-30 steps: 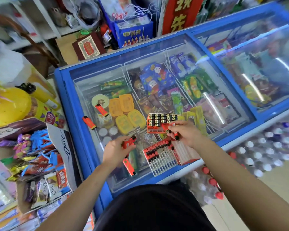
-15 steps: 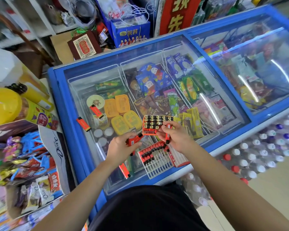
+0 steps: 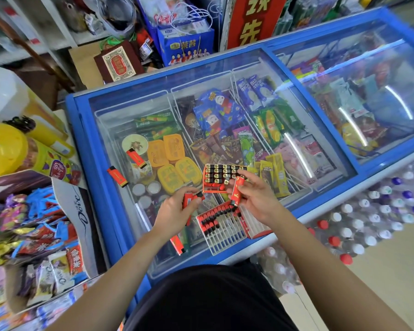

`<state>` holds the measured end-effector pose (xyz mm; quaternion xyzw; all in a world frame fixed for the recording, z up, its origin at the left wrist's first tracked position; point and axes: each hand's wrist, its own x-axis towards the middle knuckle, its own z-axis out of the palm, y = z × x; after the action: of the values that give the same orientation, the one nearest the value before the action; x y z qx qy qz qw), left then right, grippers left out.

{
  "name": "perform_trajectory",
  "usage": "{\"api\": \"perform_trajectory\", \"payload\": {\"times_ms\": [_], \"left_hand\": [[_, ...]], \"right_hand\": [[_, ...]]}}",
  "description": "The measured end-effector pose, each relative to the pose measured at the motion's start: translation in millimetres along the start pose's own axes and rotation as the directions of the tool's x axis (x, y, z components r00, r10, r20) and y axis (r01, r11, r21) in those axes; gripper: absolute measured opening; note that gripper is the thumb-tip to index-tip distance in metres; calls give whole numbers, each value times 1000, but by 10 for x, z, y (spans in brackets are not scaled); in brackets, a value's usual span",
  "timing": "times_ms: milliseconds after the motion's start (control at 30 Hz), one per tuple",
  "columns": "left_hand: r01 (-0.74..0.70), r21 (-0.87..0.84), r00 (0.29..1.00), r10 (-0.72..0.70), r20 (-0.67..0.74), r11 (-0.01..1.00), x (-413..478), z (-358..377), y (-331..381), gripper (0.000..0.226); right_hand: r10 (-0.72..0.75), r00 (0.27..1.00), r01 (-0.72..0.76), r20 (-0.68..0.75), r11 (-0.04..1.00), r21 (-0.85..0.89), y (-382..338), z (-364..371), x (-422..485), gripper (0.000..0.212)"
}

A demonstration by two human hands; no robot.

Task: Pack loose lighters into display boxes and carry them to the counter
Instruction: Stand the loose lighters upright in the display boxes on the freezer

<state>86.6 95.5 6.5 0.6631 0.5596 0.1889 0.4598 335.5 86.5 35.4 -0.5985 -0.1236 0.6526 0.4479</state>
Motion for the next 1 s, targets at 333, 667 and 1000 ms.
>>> {"api": "perform_trajectory", "payload": {"times_ms": [333, 667, 1000], "left_hand": [[71, -110, 988, -54, 147, 991, -19, -2, 54, 32], [70, -104, 973, -44, 227, 992, -30, -42, 175, 35], [153, -139, 983, -136, 123, 978, 9, -12, 180, 28]], "right_hand": [[51, 998, -55, -28, 987, -149, -68, -61, -132, 34], [100, 995, -92, 19, 967, -238, -26, -122, -39, 36], [-52, 989, 19, -141, 974, -227, -28, -107, 15, 25]]}}
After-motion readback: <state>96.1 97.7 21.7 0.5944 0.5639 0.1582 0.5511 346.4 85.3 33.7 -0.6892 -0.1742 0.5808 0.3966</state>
